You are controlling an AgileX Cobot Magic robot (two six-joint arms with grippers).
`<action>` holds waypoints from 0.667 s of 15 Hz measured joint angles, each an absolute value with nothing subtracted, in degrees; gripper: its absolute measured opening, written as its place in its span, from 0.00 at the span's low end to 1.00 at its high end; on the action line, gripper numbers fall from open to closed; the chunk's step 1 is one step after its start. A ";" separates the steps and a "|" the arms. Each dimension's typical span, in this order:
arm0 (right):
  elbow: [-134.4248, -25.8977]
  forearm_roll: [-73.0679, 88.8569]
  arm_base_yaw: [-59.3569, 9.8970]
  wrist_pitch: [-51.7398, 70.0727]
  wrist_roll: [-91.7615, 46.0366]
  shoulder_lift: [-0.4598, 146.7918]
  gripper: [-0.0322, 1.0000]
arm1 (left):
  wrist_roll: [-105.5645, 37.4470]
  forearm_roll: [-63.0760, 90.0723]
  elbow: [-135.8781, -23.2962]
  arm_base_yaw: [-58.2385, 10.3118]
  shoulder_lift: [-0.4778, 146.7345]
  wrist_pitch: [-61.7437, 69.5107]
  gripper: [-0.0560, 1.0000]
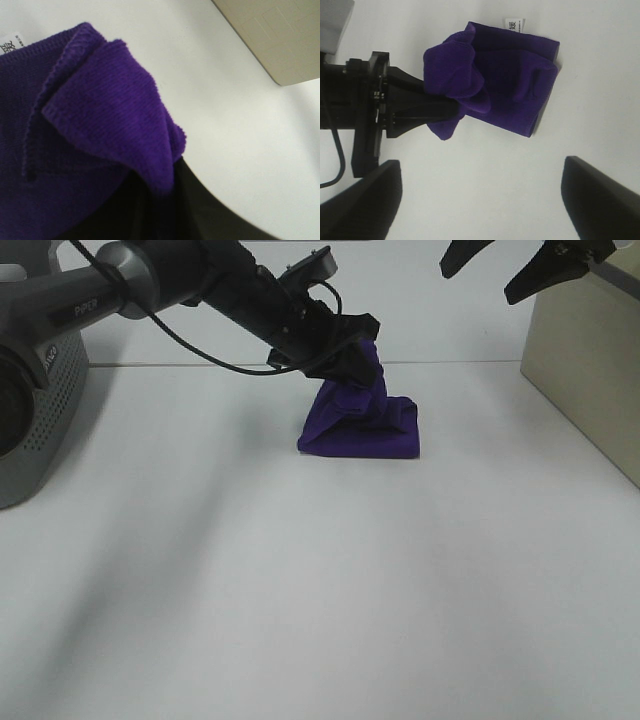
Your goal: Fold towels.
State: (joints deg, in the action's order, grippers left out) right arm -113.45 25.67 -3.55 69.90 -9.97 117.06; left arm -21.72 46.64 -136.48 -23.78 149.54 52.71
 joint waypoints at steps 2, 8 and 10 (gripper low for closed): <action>-113.45 26.70 -3.55 69.90 -9.97 116.94 0.85 | -21.66 48.82 -136.48 -24.35 150.00 51.45 0.40; -113.45 27.85 -3.55 69.90 -9.97 116.48 0.85 | -24.06 54.55 -136.48 -25.27 150.00 50.71 0.68; -113.45 27.90 -3.55 69.90 -10.03 115.91 0.85 | -24.35 54.37 -136.48 -24.06 150.00 52.65 0.68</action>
